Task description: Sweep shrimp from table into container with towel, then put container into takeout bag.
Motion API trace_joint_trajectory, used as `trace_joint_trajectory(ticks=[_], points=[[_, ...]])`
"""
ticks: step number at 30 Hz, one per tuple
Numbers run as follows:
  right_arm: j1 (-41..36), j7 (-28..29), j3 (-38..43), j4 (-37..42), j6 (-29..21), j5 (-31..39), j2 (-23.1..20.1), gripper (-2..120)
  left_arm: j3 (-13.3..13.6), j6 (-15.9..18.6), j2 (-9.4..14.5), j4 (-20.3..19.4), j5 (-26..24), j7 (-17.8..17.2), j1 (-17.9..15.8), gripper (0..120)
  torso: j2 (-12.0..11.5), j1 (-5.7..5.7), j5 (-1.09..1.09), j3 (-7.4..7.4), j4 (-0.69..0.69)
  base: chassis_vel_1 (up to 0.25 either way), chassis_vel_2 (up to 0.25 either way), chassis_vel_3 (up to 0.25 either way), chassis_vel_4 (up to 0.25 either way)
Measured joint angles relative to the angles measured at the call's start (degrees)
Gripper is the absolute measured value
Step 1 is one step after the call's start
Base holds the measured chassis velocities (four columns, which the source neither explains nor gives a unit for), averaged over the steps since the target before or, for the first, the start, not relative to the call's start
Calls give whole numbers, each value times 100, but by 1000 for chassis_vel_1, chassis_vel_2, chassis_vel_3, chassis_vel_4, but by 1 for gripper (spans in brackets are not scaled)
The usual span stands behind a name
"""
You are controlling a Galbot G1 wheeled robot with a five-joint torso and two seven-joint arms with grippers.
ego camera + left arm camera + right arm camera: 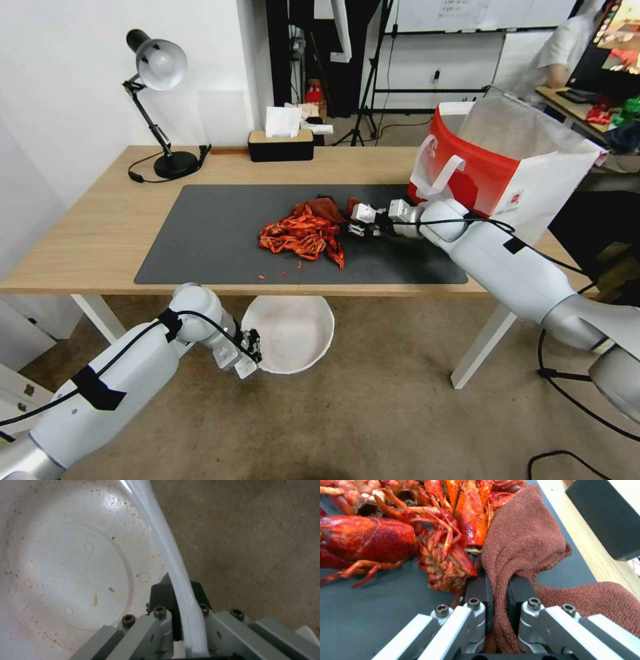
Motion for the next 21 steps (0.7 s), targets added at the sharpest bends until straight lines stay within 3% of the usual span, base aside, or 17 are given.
trace_joint_trajectory(ticks=[14, 21], points=[[-125, -120, -83, 597, -3, 171, -392, 6, -14, 45, -45, 10, -57, 22, 8, 0, -1, 2, 1, 1, 1, 0, 0, 0, 0], [-314, -84, -47, 1017, -50, 208, -669, 6, 111, 107, -73, -129, -218, 100, -41, 0, -1, 1, 0, 1, 0, 0, 0, 0, 0]])
